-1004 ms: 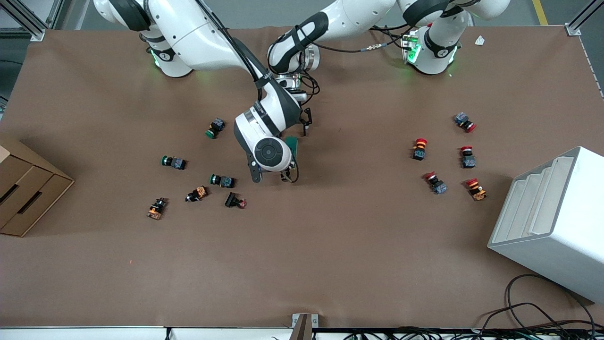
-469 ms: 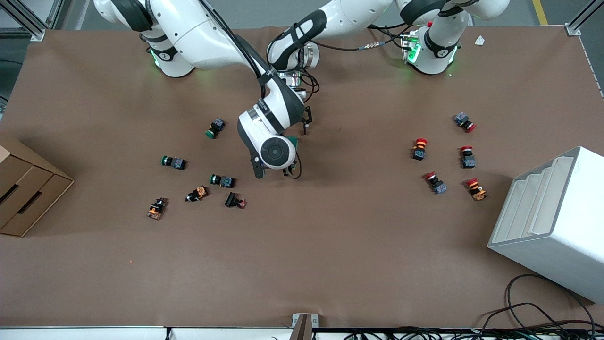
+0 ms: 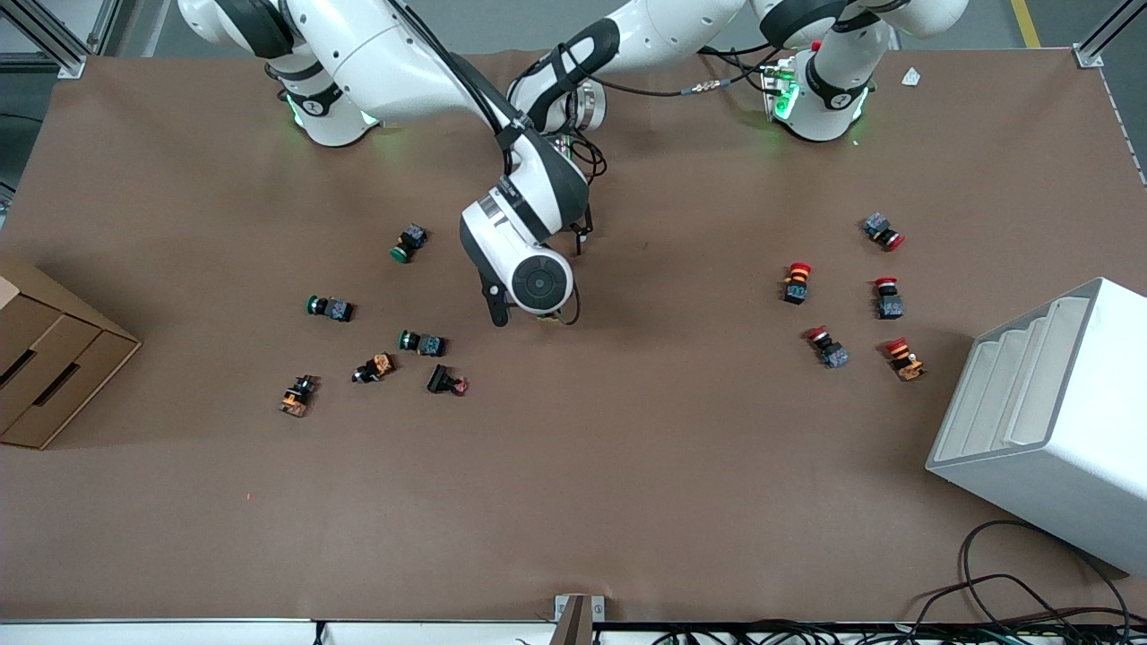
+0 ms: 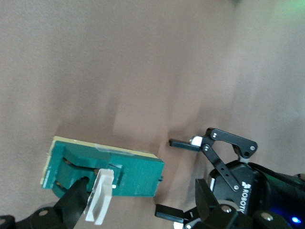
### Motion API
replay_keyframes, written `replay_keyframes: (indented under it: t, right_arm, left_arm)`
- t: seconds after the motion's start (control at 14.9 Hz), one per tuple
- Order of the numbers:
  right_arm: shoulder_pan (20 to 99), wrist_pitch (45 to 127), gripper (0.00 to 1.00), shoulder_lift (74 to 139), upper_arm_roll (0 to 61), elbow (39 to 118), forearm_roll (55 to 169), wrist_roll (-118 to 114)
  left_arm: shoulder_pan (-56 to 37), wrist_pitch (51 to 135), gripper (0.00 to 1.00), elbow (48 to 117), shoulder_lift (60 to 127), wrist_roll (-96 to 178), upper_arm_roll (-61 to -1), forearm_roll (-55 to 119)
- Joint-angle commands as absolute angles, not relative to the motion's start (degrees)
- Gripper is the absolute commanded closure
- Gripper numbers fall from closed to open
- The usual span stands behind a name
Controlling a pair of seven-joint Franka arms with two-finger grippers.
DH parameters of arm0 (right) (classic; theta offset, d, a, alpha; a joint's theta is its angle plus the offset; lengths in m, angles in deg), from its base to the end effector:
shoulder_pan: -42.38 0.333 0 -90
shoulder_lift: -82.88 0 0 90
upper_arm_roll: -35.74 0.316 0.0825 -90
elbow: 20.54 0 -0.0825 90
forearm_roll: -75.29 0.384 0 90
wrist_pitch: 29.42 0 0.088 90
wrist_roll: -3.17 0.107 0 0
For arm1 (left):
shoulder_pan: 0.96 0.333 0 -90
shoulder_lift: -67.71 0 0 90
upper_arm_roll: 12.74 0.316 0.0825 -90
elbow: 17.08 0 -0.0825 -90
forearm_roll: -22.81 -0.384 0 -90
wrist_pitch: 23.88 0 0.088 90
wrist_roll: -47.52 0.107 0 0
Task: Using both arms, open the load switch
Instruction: 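Press the white switch handle down with the right gripper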
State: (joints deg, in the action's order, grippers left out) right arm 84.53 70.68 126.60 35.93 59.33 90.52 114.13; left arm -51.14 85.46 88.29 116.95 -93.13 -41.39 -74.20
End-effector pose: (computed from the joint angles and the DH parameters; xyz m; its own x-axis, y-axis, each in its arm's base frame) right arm 0.4895 0.4774 0.2301 0.2529 -0.9655 -0.0620 -0.8532 -0.2527 0.4562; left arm 0.1929 -0.5763 0.0910 0.5581 -0.0314 0.8292 0.0042 -0.9992 -0.0407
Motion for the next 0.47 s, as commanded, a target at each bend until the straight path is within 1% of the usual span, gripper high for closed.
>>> replay_keyframes:
  t: [0.0,0.4]
  right_arm:
    - [84.74,69.54,0.00,125.50,37.14,59.97,91.38,115.06]
    - [85.27,65.94,0.00,125.41,37.32,59.97,91.29,115.23]
  left_arm:
    - [-51.76,86.42,0.01,88.04,119.21,-93.81,-41.39,-74.48]
    - [-51.76,86.42,0.01,88.04,119.21,-93.81,-41.39,-74.48]
